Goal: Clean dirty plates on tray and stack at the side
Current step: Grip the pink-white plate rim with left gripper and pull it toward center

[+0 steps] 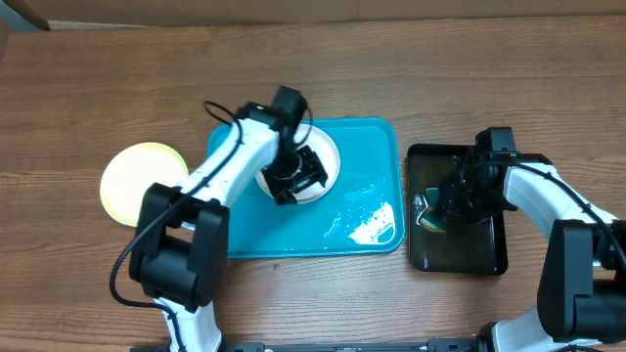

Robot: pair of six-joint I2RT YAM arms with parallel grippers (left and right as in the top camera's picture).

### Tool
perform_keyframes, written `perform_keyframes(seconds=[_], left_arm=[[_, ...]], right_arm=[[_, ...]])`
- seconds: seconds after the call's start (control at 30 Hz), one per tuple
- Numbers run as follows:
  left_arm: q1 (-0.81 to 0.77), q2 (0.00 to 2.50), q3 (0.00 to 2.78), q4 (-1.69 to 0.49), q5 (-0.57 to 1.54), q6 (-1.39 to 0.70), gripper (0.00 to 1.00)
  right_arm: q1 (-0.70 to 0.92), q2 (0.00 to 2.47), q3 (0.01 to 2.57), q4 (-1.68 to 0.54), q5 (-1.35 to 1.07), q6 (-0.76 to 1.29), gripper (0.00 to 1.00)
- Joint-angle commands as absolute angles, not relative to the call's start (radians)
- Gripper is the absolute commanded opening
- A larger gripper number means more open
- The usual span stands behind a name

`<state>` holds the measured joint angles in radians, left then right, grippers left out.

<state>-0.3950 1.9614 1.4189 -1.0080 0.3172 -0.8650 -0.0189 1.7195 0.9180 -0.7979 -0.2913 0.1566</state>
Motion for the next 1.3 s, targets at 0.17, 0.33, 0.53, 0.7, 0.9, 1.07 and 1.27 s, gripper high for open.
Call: perform_keyframes(seconds=[0.17, 0.33, 0.53, 0.7, 0.9, 1.07, 1.27], left_arm=[[-0.458, 1.975, 1.408, -1.007, 0.218, -1.11, 0.66], [-0.47, 1.975, 1.408, -1.016, 0.192, -1.177, 0.65], [-0.47, 1.975, 1.407, -1.016, 0.171, -1.259, 0.67], [-0.472, 1.975, 1.405, -1.015, 0.14, -1.265, 0.68], [-0.472, 1.975, 1.362, -0.986, 0.124, -1.291, 0.68], [-0.472, 1.975, 1.311, -0.927, 0.123, -1.29, 0.68], [-0.471, 1.975, 1.296, -0.896, 0.093, -1.288, 0.4]], right_arm=[[-0.014, 1.744, 0.874, -0.818, -0.248, 0.156, 0.04], [-0.013, 1.744, 0.874, -0.818, -0.248, 0.156, 0.04], [-0.013, 1.744, 0.874, -0.818, -0.248, 0.156, 0.04], [-0.014, 1.744, 0.874, -0.818, -0.248, 0.156, 0.04], [-0.014, 1.744, 0.874, -0.818, -0.248, 0.156, 0.04], [-0.014, 1.744, 0.874, -0.818, -0.248, 0.156, 0.04], [-0.014, 1.744, 0.874, -0.82, -0.248, 0.156, 0.04]])
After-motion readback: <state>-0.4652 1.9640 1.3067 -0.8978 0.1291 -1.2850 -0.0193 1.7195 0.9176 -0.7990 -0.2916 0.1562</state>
